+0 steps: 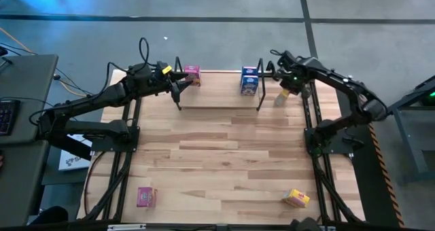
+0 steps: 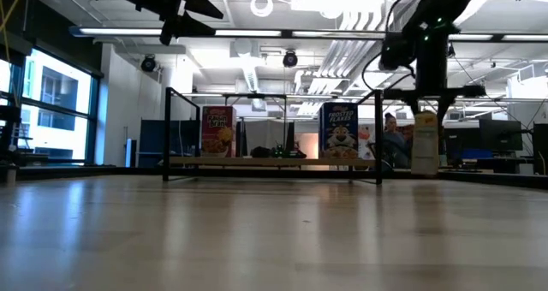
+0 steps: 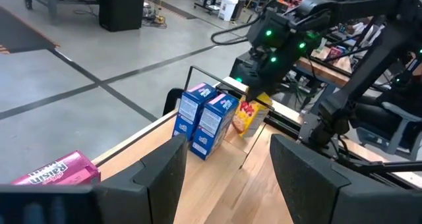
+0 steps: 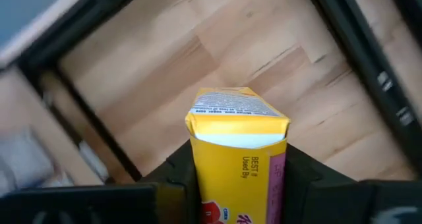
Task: Stack cereal on shelf
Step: Put the top yellow cereal box on the shelf
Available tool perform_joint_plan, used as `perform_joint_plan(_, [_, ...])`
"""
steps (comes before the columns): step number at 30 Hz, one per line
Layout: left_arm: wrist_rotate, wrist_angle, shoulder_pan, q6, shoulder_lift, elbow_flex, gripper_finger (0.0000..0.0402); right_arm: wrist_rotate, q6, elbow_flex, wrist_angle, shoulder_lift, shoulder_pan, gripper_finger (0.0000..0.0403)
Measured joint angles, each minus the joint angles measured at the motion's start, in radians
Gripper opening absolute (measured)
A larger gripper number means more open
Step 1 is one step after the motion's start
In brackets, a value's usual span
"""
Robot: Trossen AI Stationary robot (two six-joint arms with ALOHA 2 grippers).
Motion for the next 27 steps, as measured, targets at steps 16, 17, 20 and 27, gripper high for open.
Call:
perform_joint_plan(16, [0.037,0.202,-0.002,-0.037,0.0,0.0,0.0209,-0.756,-0.645,0.0,-0.09,-0.377,0.096,0.0109])
perform_joint_plan(17, [0.038,0.232,-0.002,-0.038,0.0,0.0,0.0209,-0.792,-0.615,0.0,-0.032,-0.398,0.13,0.0109])
perform_joint_plan(20, [0.037,0.3,-0.002,-0.038,0.0,0.0,0.0209,-0.824,-0.51,0.0,0.208,-0.436,0.241,0.0109])
perform_joint_plan(27, [0.038,0.378,-0.002,-0.038,0.0,0.0,0.0209,-0.723,-0.386,0.008,1.013,-0.361,0.425,0.0109])
